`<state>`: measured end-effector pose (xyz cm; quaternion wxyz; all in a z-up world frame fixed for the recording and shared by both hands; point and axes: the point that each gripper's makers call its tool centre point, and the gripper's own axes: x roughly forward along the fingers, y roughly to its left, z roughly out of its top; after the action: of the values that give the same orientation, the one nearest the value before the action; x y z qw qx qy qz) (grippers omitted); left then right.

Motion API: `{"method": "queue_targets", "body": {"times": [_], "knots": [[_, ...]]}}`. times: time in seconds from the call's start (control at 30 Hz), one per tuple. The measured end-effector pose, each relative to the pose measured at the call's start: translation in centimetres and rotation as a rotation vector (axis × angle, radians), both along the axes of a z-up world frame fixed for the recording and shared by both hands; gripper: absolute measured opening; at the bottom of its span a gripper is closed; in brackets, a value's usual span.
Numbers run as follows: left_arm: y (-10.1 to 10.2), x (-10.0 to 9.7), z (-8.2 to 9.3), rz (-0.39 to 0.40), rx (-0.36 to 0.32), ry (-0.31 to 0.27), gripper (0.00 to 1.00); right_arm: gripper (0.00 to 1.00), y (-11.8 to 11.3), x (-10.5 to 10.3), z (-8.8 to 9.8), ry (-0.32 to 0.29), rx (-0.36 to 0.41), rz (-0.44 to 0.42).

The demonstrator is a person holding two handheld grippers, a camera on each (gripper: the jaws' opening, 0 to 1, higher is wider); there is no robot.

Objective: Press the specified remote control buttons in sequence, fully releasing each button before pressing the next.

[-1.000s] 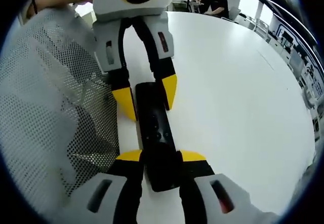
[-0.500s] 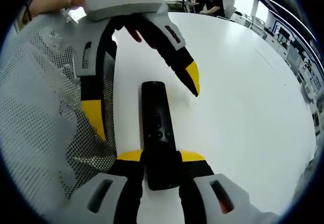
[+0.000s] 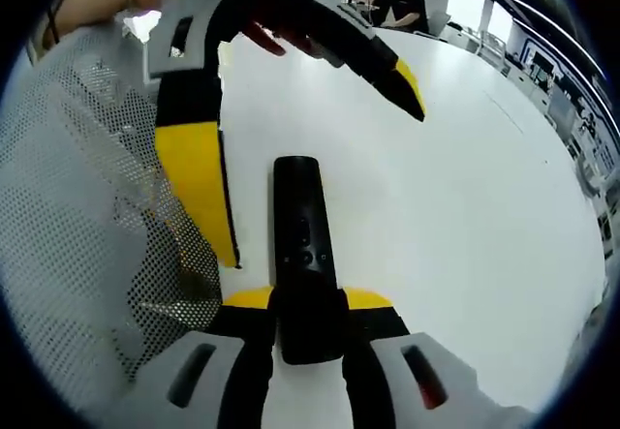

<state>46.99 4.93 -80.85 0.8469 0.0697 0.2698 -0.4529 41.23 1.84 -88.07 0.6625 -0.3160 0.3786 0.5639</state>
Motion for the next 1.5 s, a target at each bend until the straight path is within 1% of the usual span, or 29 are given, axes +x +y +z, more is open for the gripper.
{"method": "queue_targets", "body": {"times": [0.07,0.17,0.2,0.3,0.43,0.53,0.7,0.83,0.93,1.1,1.23,1.33,1.37,1.43,1.5], "knots": [[0.2,0.5,0.3,0.024,-0.009,-0.004,1.0,0.25,0.0,0.0,0.0,-0.005,0.0,0.002],[1.0,1.2,0.8,0.05,0.013,-0.055,1.0,0.25,0.0,0.1,0.0,0.001,0.006,-0.006],[1.2,1.3,1.0,0.058,0.013,-0.061,1.0,0.25,0.1,0.1,0.0,0.001,0.007,-0.008],[1.6,1.6,1.9,0.084,-0.017,-0.056,1.0,0.25,0.1,0.2,0.0,-0.001,0.011,-0.011],[2.1,1.9,3.2,0.114,-0.044,-0.105,1.0,0.25,0.2,0.2,0.0,0.001,0.018,-0.012],[2.4,2.0,3.7,0.132,-0.048,-0.116,1.0,0.25,0.2,0.3,0.0,0.002,0.022,-0.013],[3.2,2.1,5.7,0.155,-0.056,-0.165,1.0,0.25,0.3,0.4,0.0,-0.004,0.019,-0.01],[4.4,1.6,7.1,0.181,-0.064,-0.196,1.0,0.25,0.3,0.4,0.0,-0.002,0.02,-0.013],[5.5,1.1,7.9,0.211,-0.068,-0.202,1.0,0.25,0.4,0.4,0.0,-0.004,0.019,-0.011],[6.8,-0.5,9.1,0.253,-0.078,-0.223,1.0,0.25,0.4,0.4,0.0,-0.005,0.02,-0.012],[7.7,-1.7,9.8,0.286,-0.079,-0.235,1.0,0.25,0.4,0.4,0.0,-0.005,0.021,-0.015],[8.7,-2.3,10.2,0.328,-0.057,-0.263,1.0,0.25,0.4,0.4,0.0,-0.004,0.021,-0.017],[9.0,-2.6,10.4,0.34,-0.063,-0.266,1.0,0.25,0.4,0.4,0.0,-0.004,0.021,-0.018],[9.2,-3.2,10.8,0.345,-0.071,-0.267,1.0,0.25,0.4,0.4,0.0,-0.004,0.021,-0.019],[9.8,-3.6,10.7,0.351,-0.065,-0.278,1.0,0.25,0.4,0.4,0.1,-0.004,0.023,-0.021]]}}
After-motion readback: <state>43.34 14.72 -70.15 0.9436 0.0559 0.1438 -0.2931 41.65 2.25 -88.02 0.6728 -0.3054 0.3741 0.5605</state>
